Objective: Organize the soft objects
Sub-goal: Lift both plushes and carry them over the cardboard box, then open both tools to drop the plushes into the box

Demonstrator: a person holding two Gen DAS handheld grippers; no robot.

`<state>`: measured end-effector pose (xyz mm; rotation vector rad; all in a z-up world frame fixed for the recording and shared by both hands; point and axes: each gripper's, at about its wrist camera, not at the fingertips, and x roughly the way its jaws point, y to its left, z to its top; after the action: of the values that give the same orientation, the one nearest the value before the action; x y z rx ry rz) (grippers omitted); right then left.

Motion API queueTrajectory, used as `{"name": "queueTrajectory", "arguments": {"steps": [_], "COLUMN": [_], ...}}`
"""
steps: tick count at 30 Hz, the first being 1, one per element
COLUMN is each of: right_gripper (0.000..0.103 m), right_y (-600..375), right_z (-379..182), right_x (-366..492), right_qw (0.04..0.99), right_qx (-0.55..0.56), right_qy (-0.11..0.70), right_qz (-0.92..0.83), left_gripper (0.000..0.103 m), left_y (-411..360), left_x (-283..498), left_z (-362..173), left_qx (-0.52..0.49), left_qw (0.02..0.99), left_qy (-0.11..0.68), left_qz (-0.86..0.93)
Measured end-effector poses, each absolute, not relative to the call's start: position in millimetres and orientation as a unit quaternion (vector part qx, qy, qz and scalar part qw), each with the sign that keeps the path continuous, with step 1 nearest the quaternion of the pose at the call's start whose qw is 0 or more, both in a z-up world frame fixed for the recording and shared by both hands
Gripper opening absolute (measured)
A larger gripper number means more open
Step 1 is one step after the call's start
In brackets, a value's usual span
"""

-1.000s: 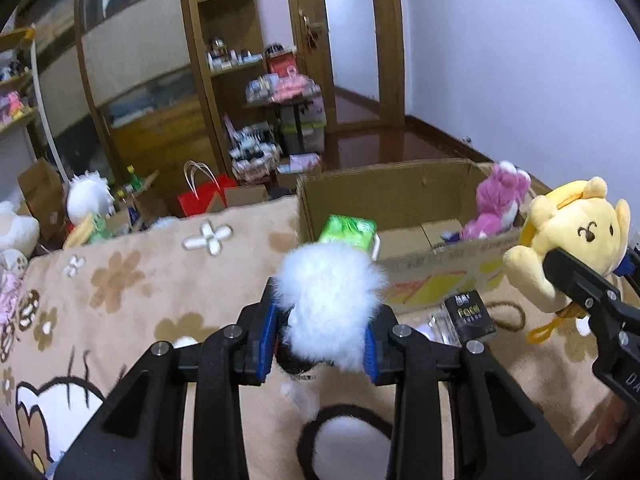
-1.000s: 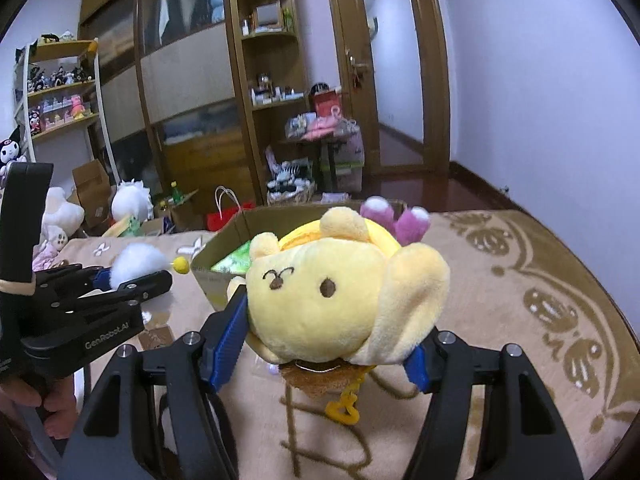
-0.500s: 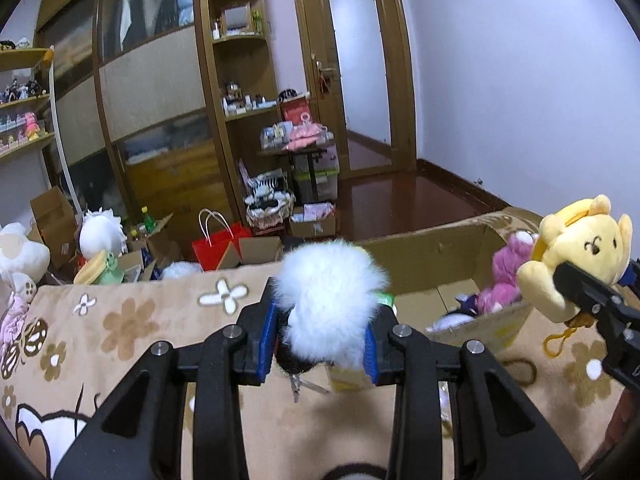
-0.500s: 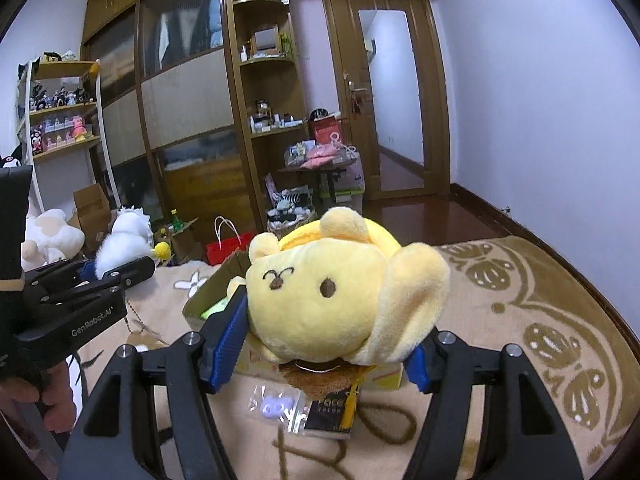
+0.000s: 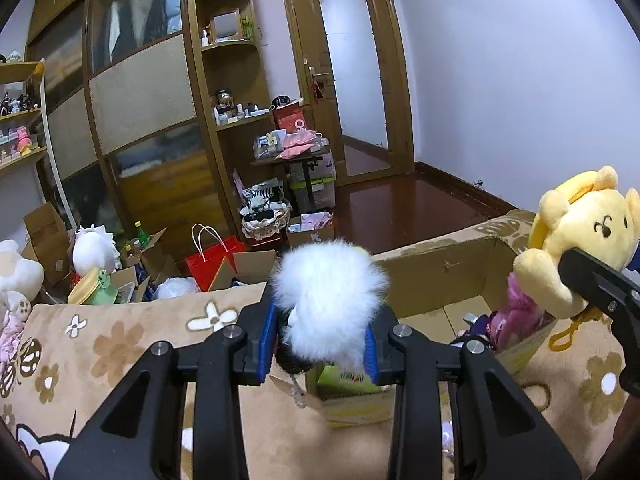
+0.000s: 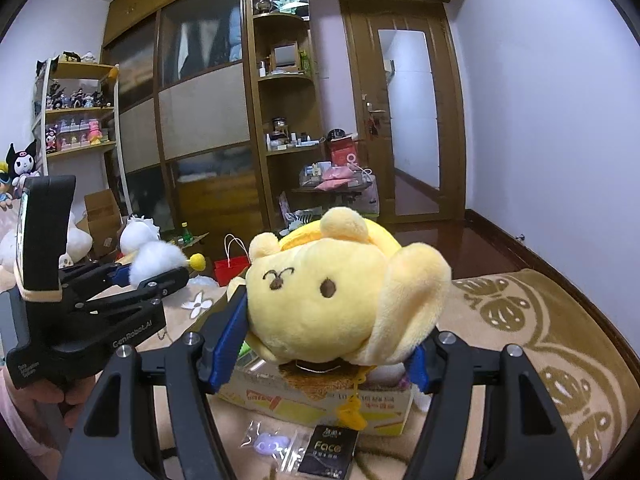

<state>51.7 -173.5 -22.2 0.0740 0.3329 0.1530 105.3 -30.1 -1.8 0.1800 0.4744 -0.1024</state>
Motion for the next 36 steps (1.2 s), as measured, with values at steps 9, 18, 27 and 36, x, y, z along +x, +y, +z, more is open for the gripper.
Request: {"name": "queueTrajectory", "arguments": {"steps": [9, 18, 27, 36], "right_gripper": [0.072, 0.073, 0.074, 0.076], "right_y": [-168.8, -169.1, -172.1, -172.4], "right_z": [-15.3, -16.4, -29.9, -43.7], "right_x": [70.8, 86.0, 102.3, 116.6], "right_qw": [0.985, 0.984, 0.978, 0.972], "right_qx": [0.021, 0.025, 0.042, 0.038], "right_qy": [0.147, 0.149, 0.182, 0.217], "right_qz": [0.087, 0.093, 0.09, 0.081], "left_gripper": [0.033, 0.033, 0.034, 0.034], "left_y": [-28.5, -32.2, -31.7, -39.6], "left_x": [125.1, 136.1, 150.2, 158.2], "left_z": [1.5, -0.4, -11.6, -30.9], "left_qx": [0.068, 0.065, 0.05, 0.061], "left_qw": [0.968, 0.967, 0.961, 0.946], "left_qy": [0.233, 0.238, 0.262, 0.304], "left_qz": [-0.058, -0.072, -0.069, -0.093]}}
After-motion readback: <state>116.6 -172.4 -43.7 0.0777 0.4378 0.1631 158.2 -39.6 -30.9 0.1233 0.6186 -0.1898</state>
